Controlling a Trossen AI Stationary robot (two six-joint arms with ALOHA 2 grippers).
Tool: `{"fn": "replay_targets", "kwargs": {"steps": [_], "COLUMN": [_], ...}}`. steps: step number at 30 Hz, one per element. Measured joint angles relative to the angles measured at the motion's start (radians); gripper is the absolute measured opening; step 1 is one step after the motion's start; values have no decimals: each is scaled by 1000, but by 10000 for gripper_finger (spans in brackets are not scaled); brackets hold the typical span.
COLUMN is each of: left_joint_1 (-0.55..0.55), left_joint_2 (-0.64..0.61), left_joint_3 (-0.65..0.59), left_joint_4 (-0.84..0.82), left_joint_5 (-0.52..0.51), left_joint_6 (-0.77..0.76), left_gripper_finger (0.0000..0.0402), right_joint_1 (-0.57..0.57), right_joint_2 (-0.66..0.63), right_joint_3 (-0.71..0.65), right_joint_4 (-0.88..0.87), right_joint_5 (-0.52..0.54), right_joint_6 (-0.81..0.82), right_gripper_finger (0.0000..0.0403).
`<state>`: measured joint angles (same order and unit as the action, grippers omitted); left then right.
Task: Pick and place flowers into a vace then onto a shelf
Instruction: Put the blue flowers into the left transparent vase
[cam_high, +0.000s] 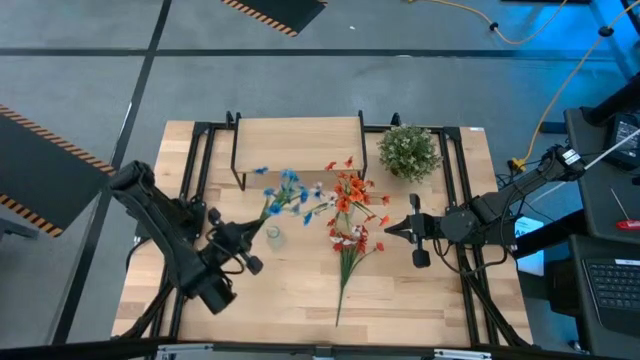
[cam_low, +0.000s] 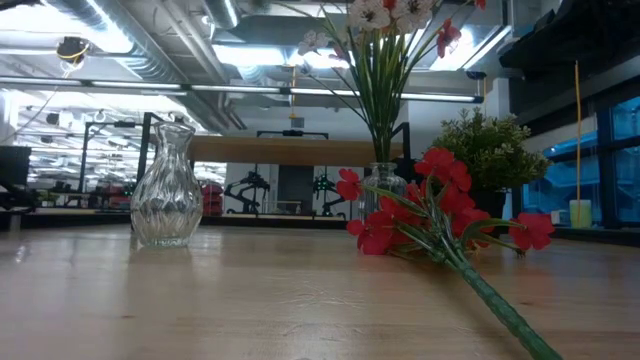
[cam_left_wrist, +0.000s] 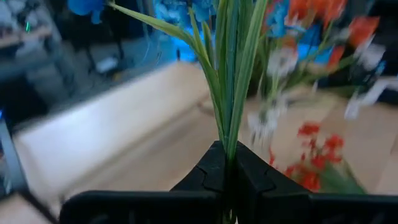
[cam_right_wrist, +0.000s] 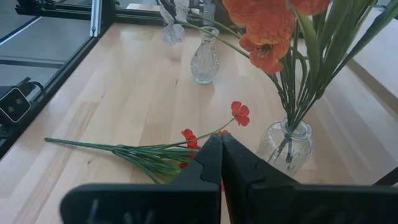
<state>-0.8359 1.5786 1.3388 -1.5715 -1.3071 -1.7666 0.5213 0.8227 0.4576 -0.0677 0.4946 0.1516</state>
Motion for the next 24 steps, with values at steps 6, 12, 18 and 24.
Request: {"fn": "replay_targets", "kwargs": {"steps": [6, 12, 18, 24], "left_joint_1": [-2, -2, -11, -13], "left_joint_2": [-97, -150, -168, -182], "left_joint_3": [-6, -147, -296, -283], "left_joint_4": [1, 2, 1, 1], "left_joint_5": [-118, -228, -262, -265], "left_joint_6": [98, 15, -143, -134], "left_gripper_finger": [4, 4, 3, 3], "right_joint_1": [0, 0, 0, -4], "right_joint_2": [0, 0, 0, -1], "right_joint_3": [0, 0, 0, 0], "right_joint_4": [0, 22, 39, 40], "right_joint_5": [0, 0, 0, 2], "right_joint_6": [-1, -48, -30, -27], "right_gripper_finger": [4, 4, 4, 4]}}
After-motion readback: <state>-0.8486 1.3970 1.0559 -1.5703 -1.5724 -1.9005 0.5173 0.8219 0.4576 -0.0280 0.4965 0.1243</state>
